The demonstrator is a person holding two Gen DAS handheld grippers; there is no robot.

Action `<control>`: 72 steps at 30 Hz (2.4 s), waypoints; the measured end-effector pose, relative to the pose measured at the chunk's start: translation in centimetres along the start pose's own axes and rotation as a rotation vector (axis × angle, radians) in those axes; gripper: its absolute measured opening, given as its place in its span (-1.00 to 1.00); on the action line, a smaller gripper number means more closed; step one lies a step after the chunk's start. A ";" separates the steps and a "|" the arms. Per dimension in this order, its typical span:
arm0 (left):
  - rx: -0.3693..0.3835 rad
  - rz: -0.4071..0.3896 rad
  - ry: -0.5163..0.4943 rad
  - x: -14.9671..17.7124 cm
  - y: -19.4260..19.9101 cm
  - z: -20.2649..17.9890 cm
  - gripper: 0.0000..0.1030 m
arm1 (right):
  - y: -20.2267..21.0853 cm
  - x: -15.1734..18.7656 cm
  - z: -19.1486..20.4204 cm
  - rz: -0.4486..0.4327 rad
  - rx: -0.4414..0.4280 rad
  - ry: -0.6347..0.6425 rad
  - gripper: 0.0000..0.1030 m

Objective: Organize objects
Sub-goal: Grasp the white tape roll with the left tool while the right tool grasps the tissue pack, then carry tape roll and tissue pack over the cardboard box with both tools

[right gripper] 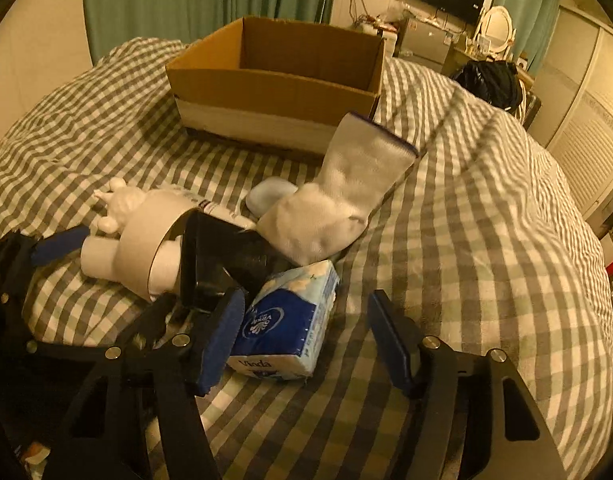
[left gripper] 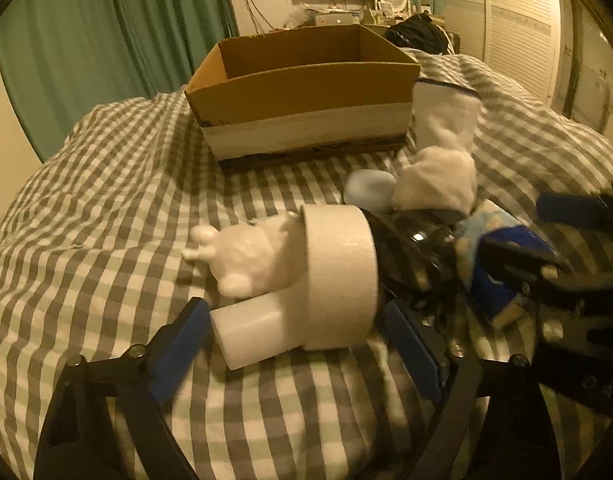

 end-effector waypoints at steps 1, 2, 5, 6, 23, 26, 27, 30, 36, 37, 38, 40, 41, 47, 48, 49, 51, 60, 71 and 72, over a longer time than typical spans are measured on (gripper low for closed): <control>0.000 -0.002 0.014 -0.2 -0.1 0.3 0.53 | -0.1 0.0 0.1 0.005 -0.008 0.003 0.24; 0.007 0.001 0.028 -0.2 -0.1 0.5 0.46 | -0.3 0.1 0.2 0.013 -0.011 0.007 0.22; 0.056 0.007 0.087 -0.5 0.3 1.5 0.37 | -1.0 0.3 0.5 0.041 -0.009 0.025 -0.06; 0.064 0.009 0.094 -0.5 0.3 1.6 0.36 | -1.3 0.4 0.8 0.052 -0.014 0.034 -0.12; 0.087 -0.046 0.132 -1.5 4.6 3.0 -0.46 | 2.2 -0.5 0.5 -0.037 0.047 0.049 -0.61; 0.082 -0.075 0.140 -2.3 5.4 3.6 -0.47 | 3.2 -0.7 0.3 -0.059 0.055 0.049 -0.62; 0.080 -0.081 0.144 -2.7 5.7 3.8 -0.47 | 3.6 -0.7 0.3 -0.067 0.055 0.048 -0.62; 0.057 -0.123 0.146 -3.9 7.0 4.7 -0.48 | 4.8 -1.2 0.3 -0.095 0.063 0.052 -0.62; 0.075 -0.178 0.171 -6.8 9.5 5.8 -0.51 | 7.0 -2.7 0.0 -0.148 0.075 0.060 -0.62; 0.068 -0.191 0.166 -7.5 9.9 5.9 -0.52 | 7.4 -3.1 -0.1 -0.159 0.076 0.062 -0.62; 0.071 -0.204 0.168 -8.0 10.3 5.8 -0.55 | 7.8 -3.5 -0.2 -0.170 0.075 0.061 -0.62; 0.095 -0.211 0.182 -9.2 10.7 5.8 -0.74 | 8.7 -4.4 -0.3 -0.197 0.061 0.057 -0.62; 0.109 -0.216 0.188 -9.9 11.0 5.7 -0.81 | 9.1 -4.8 -0.3 -0.210 0.055 0.055 -0.62; 0.084 -0.255 0.141 -12.8 11.3 4.8 -0.83 | 10.7 -7.6 -1.3 -0.261 0.045 0.056 -0.62; 0.081 -0.258 0.138 -13.3 11.1 4.7 -0.83 | 11.0 -8.1 -1.5 -0.267 0.048 0.060 -0.62; 0.078 -0.260 0.134 -13.7 11.0 4.5 -0.83 | 11.3 -8.7 -1.7 -0.275 0.058 0.067 -0.62; 0.071 -0.268 0.125 -14.9 10.8 4.2 -0.83 | 11.8 -9.8 -2.2 -0.291 0.067 0.073 -0.62; 0.054 -0.305 0.090 -21.0 9.5 2.6 -0.83 | 12.7 -16.0 -5.0 -0.364 0.054 0.065 -0.62; 0.056 -0.305 0.066 -27.6 3.9 1.0 -0.83 | 8.8 -24.9 -8.3 -0.394 0.057 0.069 -0.62; 0.053 -0.297 0.065 -28.0 2.8 0.9 -0.83 | 8.0 -25.6 -8.6 -0.391 0.057 0.069 -0.62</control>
Point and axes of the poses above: each gripper's, at about its wrist camera, not at the fingertips, and y roughly against the way its jaws point, z to its left, x to its underside, the point moved 8 cm from there along -y, roughly the way its jaws point, and after that the axes turned 14 degrees about y, right-handed, at the moved point
